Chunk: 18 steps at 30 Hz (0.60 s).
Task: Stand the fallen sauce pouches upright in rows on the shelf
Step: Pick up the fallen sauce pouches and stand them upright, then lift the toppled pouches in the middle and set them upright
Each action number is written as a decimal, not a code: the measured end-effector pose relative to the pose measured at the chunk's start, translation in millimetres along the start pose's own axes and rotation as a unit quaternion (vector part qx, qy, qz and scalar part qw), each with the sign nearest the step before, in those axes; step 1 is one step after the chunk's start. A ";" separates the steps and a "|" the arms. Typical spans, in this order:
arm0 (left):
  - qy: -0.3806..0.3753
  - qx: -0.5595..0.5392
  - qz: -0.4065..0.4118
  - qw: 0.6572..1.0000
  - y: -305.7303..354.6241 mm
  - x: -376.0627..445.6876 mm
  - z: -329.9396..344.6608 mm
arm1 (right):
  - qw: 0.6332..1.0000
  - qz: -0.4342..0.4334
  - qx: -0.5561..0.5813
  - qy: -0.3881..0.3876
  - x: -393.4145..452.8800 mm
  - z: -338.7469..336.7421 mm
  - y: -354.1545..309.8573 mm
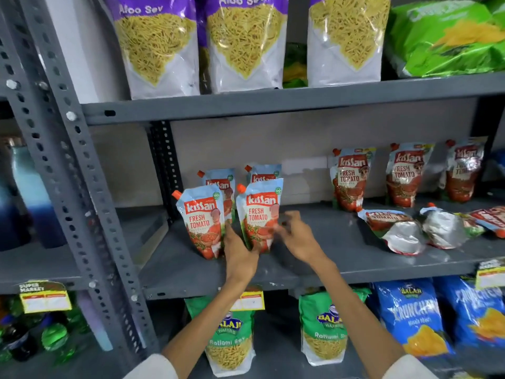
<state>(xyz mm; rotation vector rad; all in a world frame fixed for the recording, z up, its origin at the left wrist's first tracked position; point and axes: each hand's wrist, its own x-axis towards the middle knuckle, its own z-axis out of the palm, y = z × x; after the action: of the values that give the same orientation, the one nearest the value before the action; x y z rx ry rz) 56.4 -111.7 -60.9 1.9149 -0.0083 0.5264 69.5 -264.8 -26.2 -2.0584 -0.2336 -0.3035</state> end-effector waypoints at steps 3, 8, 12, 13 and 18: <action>0.033 0.014 0.028 0.999 19.7 -20.0 18.0 | 0.999 -0.002 -0.037 0.038 -5.4 -50.8 -5.0; 0.011 -0.021 0.002 1.000 75.7 -28.1 79.5 | 0.992 0.076 -0.035 0.095 0.1 -170.6 15.4; -0.082 -0.033 -0.100 0.991 119.1 -17.0 144.8 | 0.970 0.183 -0.155 0.044 -5.3 -250.6 50.2; -0.124 -0.051 -0.138 0.981 124.4 -14.1 157.8 | 0.960 0.206 -0.187 0.018 -8.5 -259.6 55.3; -0.246 -0.101 -0.280 0.922 154.4 -6.2 229.5 | 0.934 0.288 -0.203 -0.068 -15.4 -289.8 89.9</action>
<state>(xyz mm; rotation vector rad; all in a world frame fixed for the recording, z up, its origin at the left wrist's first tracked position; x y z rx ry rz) 93.9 -378.3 2.9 1.6945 0.1517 -0.3345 47.1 -562.5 30.2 -2.4455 0.3839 0.1699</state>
